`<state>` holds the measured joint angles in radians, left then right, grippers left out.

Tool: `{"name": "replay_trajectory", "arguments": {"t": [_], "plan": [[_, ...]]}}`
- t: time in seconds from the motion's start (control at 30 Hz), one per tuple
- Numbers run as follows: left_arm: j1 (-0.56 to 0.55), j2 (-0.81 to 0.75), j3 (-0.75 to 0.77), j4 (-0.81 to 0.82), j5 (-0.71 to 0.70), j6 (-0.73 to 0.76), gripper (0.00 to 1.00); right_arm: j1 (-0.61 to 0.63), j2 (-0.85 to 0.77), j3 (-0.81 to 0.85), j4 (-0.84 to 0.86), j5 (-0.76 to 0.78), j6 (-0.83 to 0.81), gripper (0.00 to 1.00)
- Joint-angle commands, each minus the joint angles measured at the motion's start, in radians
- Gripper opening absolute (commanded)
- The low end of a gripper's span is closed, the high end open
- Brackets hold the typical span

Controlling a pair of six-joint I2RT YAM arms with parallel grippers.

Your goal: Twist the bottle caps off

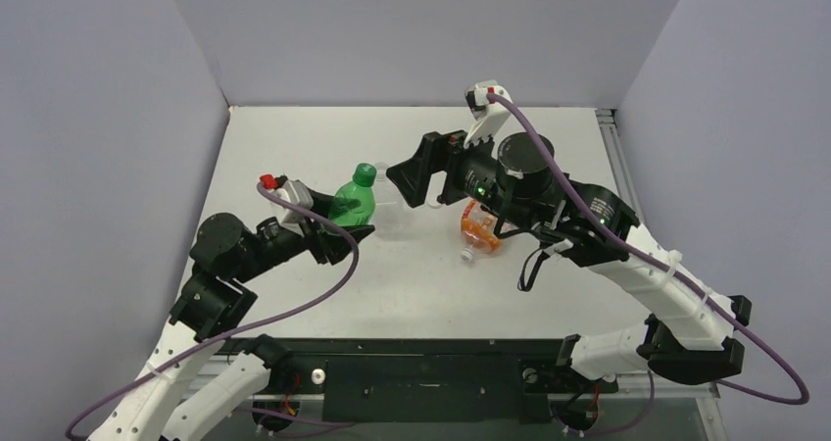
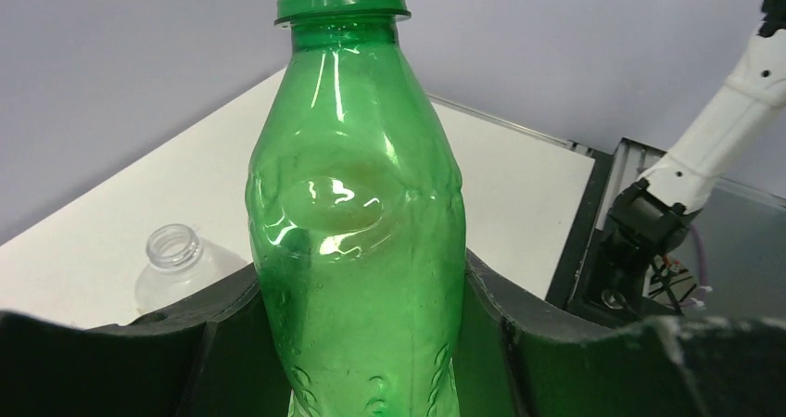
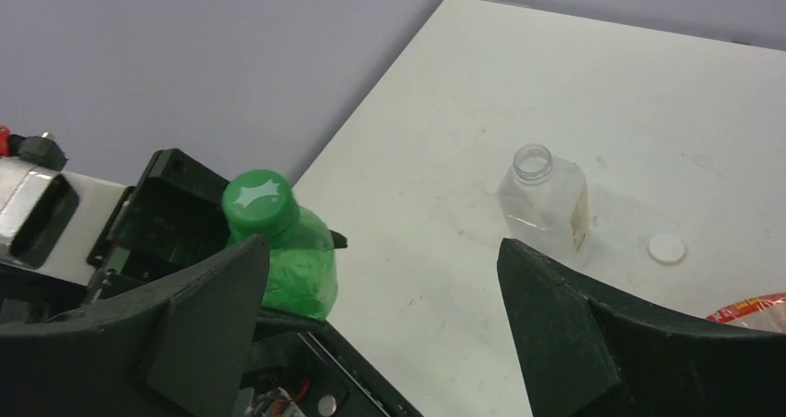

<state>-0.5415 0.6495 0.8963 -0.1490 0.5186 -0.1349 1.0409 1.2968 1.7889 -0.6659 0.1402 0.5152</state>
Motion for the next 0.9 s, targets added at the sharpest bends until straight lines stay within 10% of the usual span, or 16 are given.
{"name": "replay_trajectory", "arguments": {"t": [0.0,0.43,0.87], "plan": [[-0.003,0.015,0.025,-0.013,-0.082,0.076,0.00,0.101,0.024,0.050,0.067,0.181,0.041,0.88],[-0.021,0.045,0.053,-0.050,-0.119,0.128,0.00,0.142,0.259,0.323,-0.006,0.262,0.147,0.72],[-0.028,0.046,0.059,-0.035,-0.130,0.146,0.00,0.146,0.235,0.217,0.017,0.332,0.195,0.65]]}}
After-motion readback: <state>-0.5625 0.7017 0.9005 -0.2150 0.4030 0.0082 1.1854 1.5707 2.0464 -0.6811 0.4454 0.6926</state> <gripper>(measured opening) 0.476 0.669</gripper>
